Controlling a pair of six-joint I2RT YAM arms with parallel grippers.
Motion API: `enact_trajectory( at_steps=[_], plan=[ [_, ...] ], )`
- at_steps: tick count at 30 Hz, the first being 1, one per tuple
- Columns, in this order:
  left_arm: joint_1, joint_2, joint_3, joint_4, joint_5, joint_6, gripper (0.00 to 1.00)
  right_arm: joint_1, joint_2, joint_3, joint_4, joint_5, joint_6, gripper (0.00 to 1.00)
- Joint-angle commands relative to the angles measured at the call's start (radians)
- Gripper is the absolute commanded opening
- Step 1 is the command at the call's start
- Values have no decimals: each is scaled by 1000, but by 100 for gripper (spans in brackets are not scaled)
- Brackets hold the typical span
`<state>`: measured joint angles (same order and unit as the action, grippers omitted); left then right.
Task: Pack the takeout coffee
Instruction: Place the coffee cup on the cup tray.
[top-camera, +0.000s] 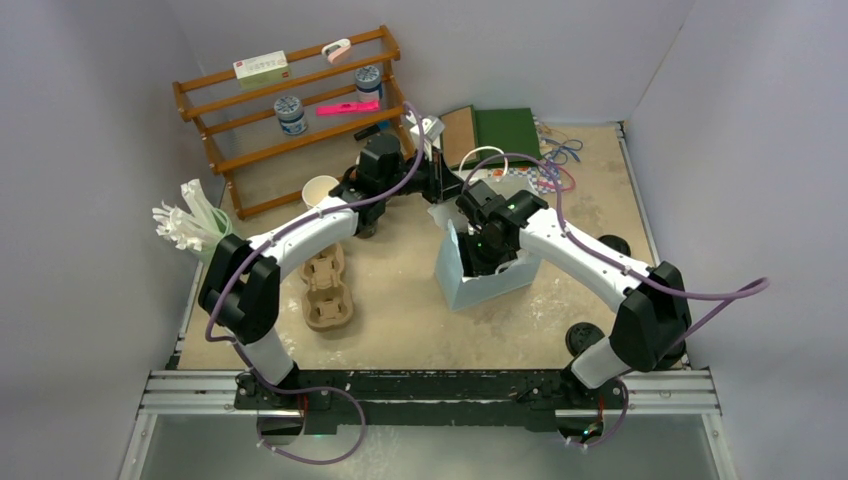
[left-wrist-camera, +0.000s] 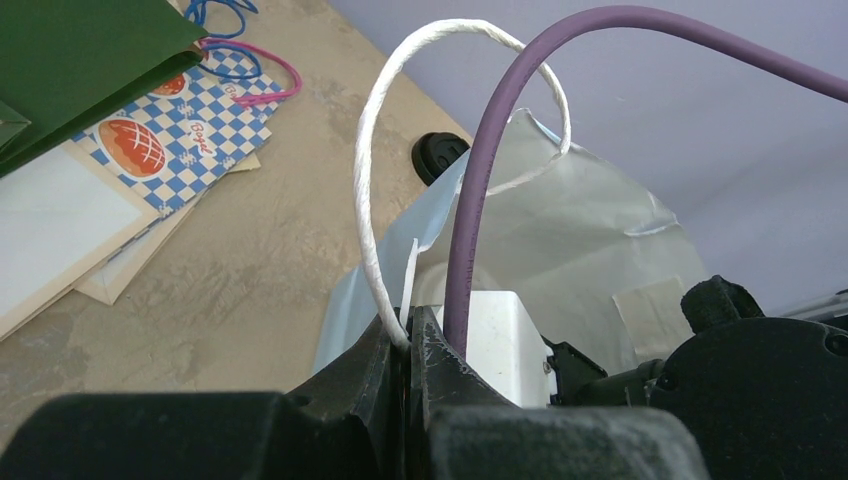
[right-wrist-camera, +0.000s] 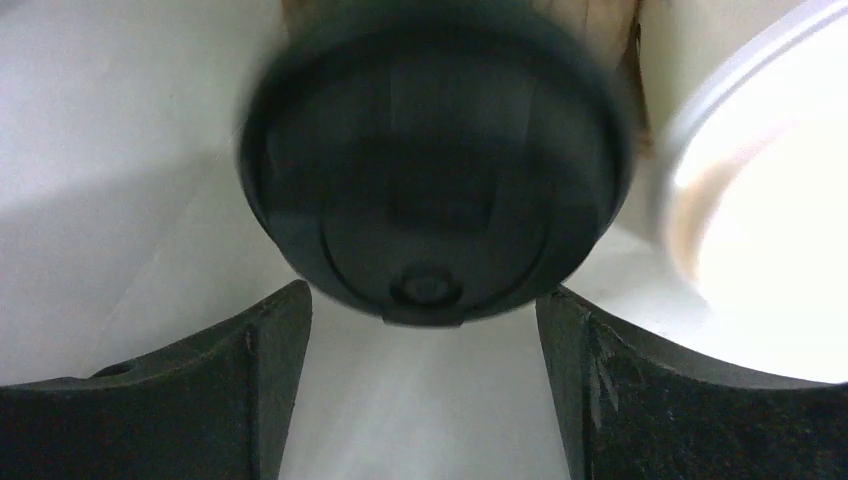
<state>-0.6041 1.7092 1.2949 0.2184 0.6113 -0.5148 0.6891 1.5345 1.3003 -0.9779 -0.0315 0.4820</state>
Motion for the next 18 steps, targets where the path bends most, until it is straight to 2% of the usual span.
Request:
enact_trajectory(
  at_steps=[1, 4, 7, 18],
  plan=[
    [-26, 33, -15, -187, 61, 56, 0, -13, -85, 33, 224, 68, 16, 86],
    [-19, 53, -4, -206, 61, 60, 0, -12, -90, 30, 220, 67, 17, 94],
    [-17, 64, -3, -205, 63, 56, 0, -13, -100, 32, 216, 70, 17, 97],
    [0, 100, 6, -217, 54, 81, 0, -13, -132, 72, 223, 98, -3, 97]
  ],
)
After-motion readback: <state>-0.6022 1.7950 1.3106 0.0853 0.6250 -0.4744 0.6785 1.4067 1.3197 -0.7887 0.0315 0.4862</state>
